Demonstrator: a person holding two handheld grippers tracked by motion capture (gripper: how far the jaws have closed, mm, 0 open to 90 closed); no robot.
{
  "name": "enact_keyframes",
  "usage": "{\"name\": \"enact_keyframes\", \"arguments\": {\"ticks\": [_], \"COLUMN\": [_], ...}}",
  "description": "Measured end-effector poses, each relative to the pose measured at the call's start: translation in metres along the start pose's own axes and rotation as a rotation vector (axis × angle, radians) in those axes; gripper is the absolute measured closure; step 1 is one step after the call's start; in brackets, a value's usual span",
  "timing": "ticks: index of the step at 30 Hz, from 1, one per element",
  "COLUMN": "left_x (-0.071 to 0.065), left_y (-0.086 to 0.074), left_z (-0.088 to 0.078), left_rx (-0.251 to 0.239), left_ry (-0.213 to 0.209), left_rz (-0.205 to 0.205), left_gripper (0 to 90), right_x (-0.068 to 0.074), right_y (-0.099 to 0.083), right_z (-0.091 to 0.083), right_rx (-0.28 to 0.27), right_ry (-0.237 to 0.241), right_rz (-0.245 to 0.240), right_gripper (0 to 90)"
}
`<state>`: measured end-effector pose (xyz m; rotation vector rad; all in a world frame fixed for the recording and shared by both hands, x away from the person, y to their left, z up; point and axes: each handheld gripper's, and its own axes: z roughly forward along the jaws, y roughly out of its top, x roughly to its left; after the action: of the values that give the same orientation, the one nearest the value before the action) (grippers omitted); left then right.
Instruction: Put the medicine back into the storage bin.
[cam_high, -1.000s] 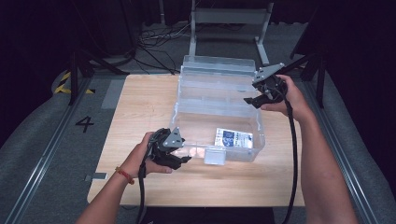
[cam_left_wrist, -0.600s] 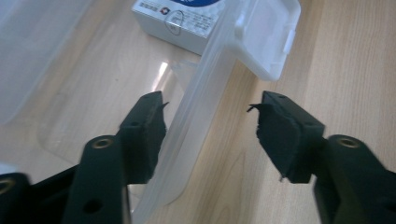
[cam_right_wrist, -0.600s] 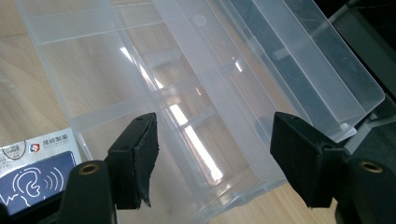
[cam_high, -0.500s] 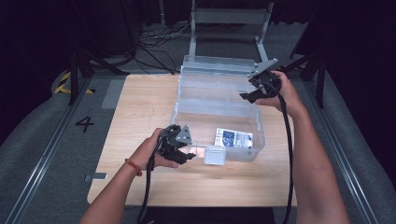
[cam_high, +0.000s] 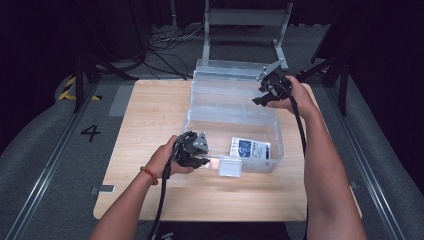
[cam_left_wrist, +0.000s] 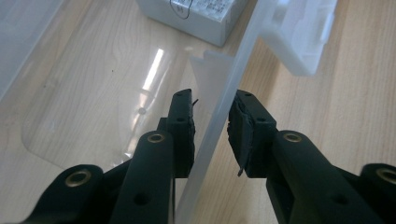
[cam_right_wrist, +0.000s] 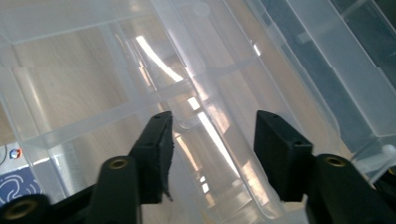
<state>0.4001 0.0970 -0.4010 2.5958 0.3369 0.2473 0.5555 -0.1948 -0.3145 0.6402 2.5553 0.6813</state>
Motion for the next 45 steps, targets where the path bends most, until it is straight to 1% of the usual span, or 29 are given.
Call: {"name": "enact_keyframes", "arguments": {"ticks": [1,2,5,6,7,8,9,10,11,12,14,16,17,18,19,21,23,27,28,29,30,31,32,34,37,38,40,43,45], "left_x": [0.0,0.0,0.001,0.001,0.002,0.002,0.002,0.001,0.001,0.0,0.0,0.0,0.001,0.001,0.001,0.002,0.002,0.002,0.002,0.002,0.002,0.001,0.001,0.001,0.0,0.0,0.0,0.0,0.0], "left_y": [0.0,0.0,-0.001,-0.002,-0.003,-0.003,-0.003,-0.003,-0.003,-0.003,-0.003,-0.004,-0.005,-0.006,-0.006,-0.006,-0.007,-0.008,-0.009,-0.01,-0.011,-0.011,-0.011,-0.012,-0.012,-0.012,-0.012,-0.013,-0.013], "left_z": [0.0,0.0,0.0,0.0,-0.001,-0.001,-0.001,-0.001,-0.001,-0.001,-0.001,-0.001,-0.001,-0.002,-0.002,-0.002,-0.002,-0.002,-0.002,-0.002,-0.002,-0.001,-0.001,-0.001,-0.001,-0.001,-0.001,-0.001,-0.001], "left_rx": [0.0,-0.002,-0.014,-0.022,-0.029,-0.029,-0.032,-0.029,-0.026,-0.023,-0.031,-0.042,-0.063,-0.066,-0.07,-0.071,-0.072,-0.09,-0.099,-0.116,-0.121,-0.131,-0.136,-0.136,-0.139,-0.141,-0.147,-0.158,-0.16], "left_ry": [-0.004,-0.005,-0.011,-0.016,-0.023,-0.023,-0.028,-0.025,-0.024,-0.021,-0.018,-0.026,-0.03,-0.04,-0.038,-0.037,-0.037,-0.043,-0.045,-0.048,-0.048,-0.043,-0.04,-0.037,-0.037,-0.033,-0.032,-0.03,-0.031], "left_rz": [0.001,-0.001,-0.01,-0.018,-0.018,-0.018,-0.013,-0.015,-0.013,-0.012,-0.018,-0.025,-0.025,-0.035,-0.038,-0.037,-0.037,-0.041,-0.054,-0.06,-0.065,-0.068,-0.073,-0.065,-0.067,-0.065,-0.067,-0.069,-0.069], "left_gripper": [70.6,70.9,71.4,71.5,71.6,71.8,71.8,71.8,71.9,71.9,71.8,71.8,71.8,72.0,72.0,72.0,72.1,72.0,71.9,71.9,71.8,71.7,71.5,71.5,71.4,71.4,71.3,71.2,71.2], "right_x": [0.0,0.0,0.001,0.001,0.0,-0.001,-0.001,-0.003,-0.003,-0.003,-0.003,-0.003,-0.003,-0.002,-0.002,-0.003,-0.004,-0.004,-0.003,-0.003,-0.002,-0.003,-0.002,-0.002,-0.001,-0.001,-0.003,-0.004,-0.005], "right_y": [0.0,0.001,0.003,0.003,0.004,0.005,0.005,0.007,0.009,0.009,0.012,0.015,0.017,0.02,0.023,0.025,0.026,0.024,0.023,0.022,0.022,0.021,0.02,0.02,0.019,0.019,0.017,0.015,0.015], "right_z": [0.001,0.003,0.005,0.005,0.004,0.004,0.004,0.004,0.004,0.004,0.004,0.005,0.005,0.006,0.007,0.007,0.008,0.009,0.008,0.008,0.008,0.007,0.006,0.004,0.004,0.003,0.003,0.002,0.001], "right_rx": [0.005,0.024,0.044,0.049,0.057,0.063,0.063,0.095,0.105,0.105,0.128,0.163,0.179,0.204,0.226,0.246,0.253,0.227,0.218,0.214,0.202,0.193,0.185,0.182,0.167,0.164,0.138,0.117,0.11], "right_ry": [0.008,0.004,-0.003,-0.01,-0.019,-0.015,-0.015,-0.026,-0.024,-0.024,-0.018,-0.016,-0.019,-0.019,-0.01,0.004,0.008,0.001,0.001,0.0,-0.004,0.005,0.005,0.008,0.006,0.009,0.025,0.043,0.053], "right_rz": [0.0,-0.023,-0.039,-0.037,-0.043,-0.037,-0.037,-0.053,-0.064,-0.064,-0.091,-0.127,-0.142,-0.174,-0.193,-0.216,-0.217,-0.204,-0.203,-0.2,-0.193,-0.192,-0.183,-0.189,-0.194,-0.199,-0.19,-0.189,-0.191], "right_gripper": [49.3,49.7,53.2,56.4,59.7,64.8,64.8,70.4,71.2,71.2,72.6,74.1,74.9,76.2,77.1,78.1,78.0,77.9,78.1,78.2,78.9,79.7,80.1,80.6,81.1,81.4,81.9,82.8,83.4]}}
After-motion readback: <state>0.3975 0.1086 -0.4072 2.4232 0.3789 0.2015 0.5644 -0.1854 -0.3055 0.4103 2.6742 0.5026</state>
